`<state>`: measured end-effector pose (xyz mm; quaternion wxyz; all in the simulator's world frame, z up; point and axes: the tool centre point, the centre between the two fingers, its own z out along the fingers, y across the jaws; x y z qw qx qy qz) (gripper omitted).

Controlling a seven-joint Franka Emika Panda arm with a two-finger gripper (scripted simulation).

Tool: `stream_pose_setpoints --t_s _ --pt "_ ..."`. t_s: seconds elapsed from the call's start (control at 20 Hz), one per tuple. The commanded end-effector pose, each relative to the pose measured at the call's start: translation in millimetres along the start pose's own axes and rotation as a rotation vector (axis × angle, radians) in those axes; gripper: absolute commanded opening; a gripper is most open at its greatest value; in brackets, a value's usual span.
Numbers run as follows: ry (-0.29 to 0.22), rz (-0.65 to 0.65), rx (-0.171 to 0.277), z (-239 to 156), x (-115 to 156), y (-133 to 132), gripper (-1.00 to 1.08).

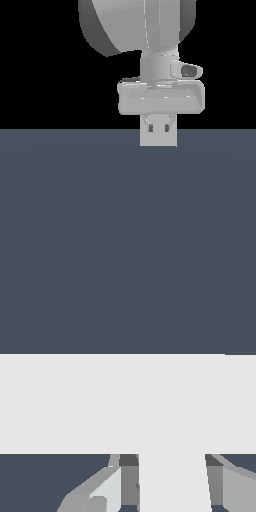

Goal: Plug the charger into the wall socket.

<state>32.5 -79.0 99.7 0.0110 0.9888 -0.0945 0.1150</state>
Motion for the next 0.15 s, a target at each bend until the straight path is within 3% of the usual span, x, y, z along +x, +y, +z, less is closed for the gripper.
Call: stream_pose_setpoints --t_s 0.0,0.1 --pt "0.0 0.0 0.0 0.4 2.5 -0.2 -1.0" --pt "0.0 0.0 0.0 0.4 2.5 -0.3 -1.0"
